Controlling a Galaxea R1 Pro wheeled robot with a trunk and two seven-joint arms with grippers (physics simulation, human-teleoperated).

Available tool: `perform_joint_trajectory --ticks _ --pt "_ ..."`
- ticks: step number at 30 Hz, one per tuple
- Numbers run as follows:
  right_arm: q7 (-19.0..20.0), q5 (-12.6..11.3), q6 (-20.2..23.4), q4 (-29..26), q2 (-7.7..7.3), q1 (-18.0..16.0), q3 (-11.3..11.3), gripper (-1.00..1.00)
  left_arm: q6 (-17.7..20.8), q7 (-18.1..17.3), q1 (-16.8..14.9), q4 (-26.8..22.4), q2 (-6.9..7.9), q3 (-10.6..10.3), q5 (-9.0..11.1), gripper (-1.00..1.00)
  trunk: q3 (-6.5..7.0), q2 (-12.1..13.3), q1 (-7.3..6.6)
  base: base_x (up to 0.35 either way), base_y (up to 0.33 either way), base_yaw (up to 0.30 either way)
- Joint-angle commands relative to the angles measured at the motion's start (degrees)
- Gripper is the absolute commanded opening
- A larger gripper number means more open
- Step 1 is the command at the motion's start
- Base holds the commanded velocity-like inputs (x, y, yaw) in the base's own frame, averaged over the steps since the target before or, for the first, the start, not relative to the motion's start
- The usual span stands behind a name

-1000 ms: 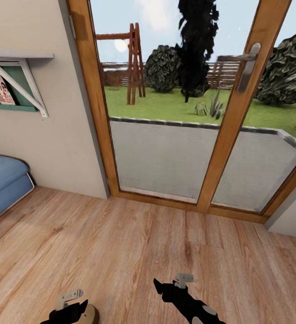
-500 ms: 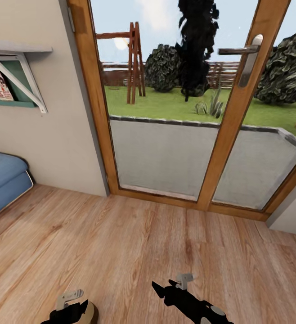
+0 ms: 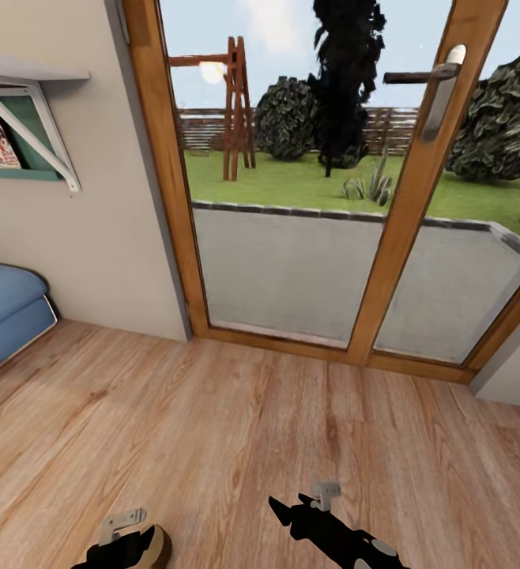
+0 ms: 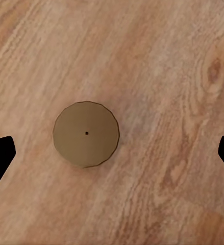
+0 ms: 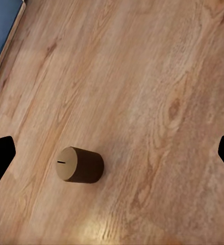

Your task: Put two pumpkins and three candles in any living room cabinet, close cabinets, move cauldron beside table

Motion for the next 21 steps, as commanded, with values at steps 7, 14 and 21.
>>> perform_joint_trajectory --ticks 7,14,21 --pt "0.07 -0.61 -0.15 0.05 -0.06 -0.07 0.17 1.00 0.17 0.57 -0.02 -0.07 0.06 -0.13 0.57 1.00 -1.31 -2.84 1.53 0.000 0.000 0.000" --pt "0.86 -0.79 0.55 -0.60 0.01 -0.07 -0.30 1.00 0.17 0.64 -0.02 -0.07 0.06 0.00 0.67 1.00 -2.56 -5.65 3.07 0.000 0.000 0.000" --pt "2.09 -3.61 16.41 -11.66 0.10 -0.11 -12.33 1.00 -0.56 0.65 -0.02 0.32 0.06 0.09 0.66 1.00 -3.82 -8.46 4.61 0.000 0.000 0.000"
